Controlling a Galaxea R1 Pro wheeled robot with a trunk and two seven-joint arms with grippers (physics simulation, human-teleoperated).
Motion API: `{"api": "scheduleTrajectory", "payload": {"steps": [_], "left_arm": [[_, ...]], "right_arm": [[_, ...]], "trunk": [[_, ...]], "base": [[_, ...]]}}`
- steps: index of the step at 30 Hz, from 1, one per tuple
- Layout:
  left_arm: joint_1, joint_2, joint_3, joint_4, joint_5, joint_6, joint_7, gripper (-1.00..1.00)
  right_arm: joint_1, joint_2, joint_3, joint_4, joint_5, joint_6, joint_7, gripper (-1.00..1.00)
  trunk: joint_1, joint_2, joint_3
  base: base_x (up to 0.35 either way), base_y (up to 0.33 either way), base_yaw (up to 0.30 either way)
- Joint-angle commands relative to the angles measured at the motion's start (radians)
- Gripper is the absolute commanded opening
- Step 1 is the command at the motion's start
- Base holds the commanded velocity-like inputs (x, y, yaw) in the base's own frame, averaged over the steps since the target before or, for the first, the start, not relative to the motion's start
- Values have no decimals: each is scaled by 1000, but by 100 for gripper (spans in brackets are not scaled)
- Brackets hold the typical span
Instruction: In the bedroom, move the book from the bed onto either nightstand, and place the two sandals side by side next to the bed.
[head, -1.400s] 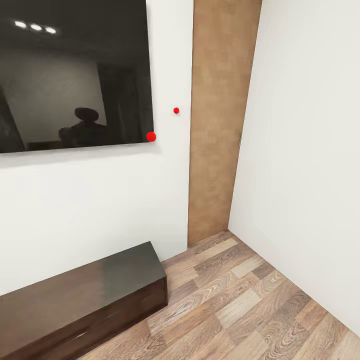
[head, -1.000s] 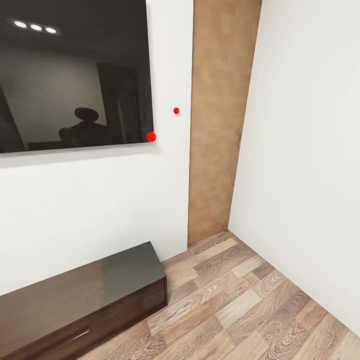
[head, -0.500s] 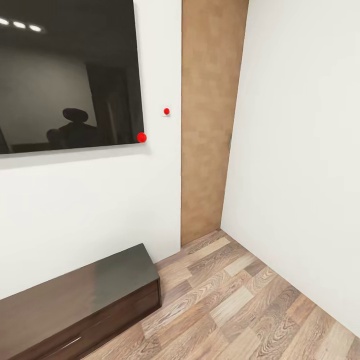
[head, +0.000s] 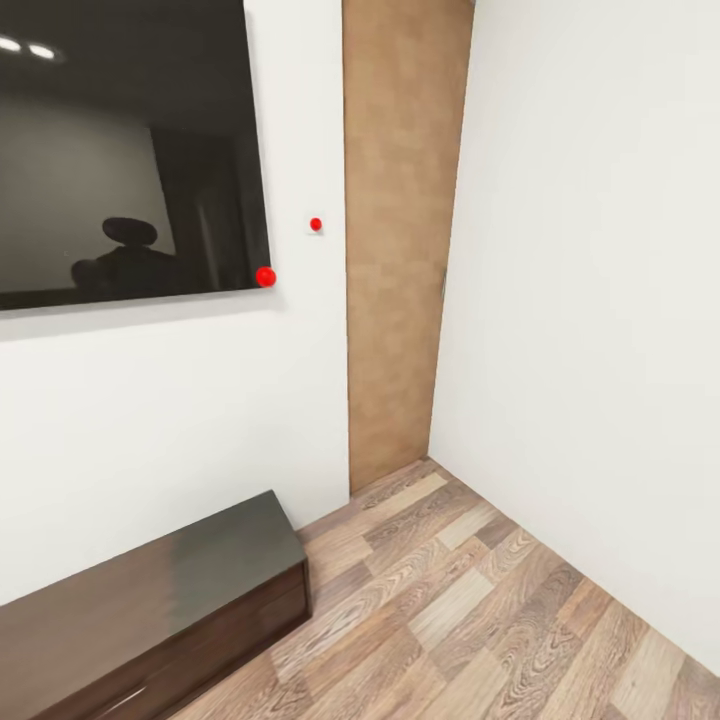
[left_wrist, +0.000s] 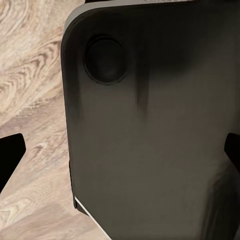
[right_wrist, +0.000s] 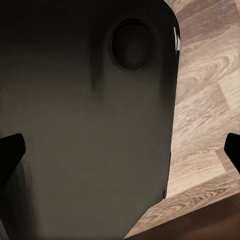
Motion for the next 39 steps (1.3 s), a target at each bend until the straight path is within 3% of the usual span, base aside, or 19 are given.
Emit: {"api": "scheduleTrajectory", "payload": {"steps": [1,39], "left_arm": [[0,0,0,-1,0,1,0,100],[0,0,0,-1,0,1,0,100]], "right_arm": [[-1,0,0,0,0,0,1,100],[0,1,0,0,0,-1,1,100]], "trunk": [[0,-1,-1],[0,-1,10]], "base": [[0,0,-124],[0,0,-249]]}}
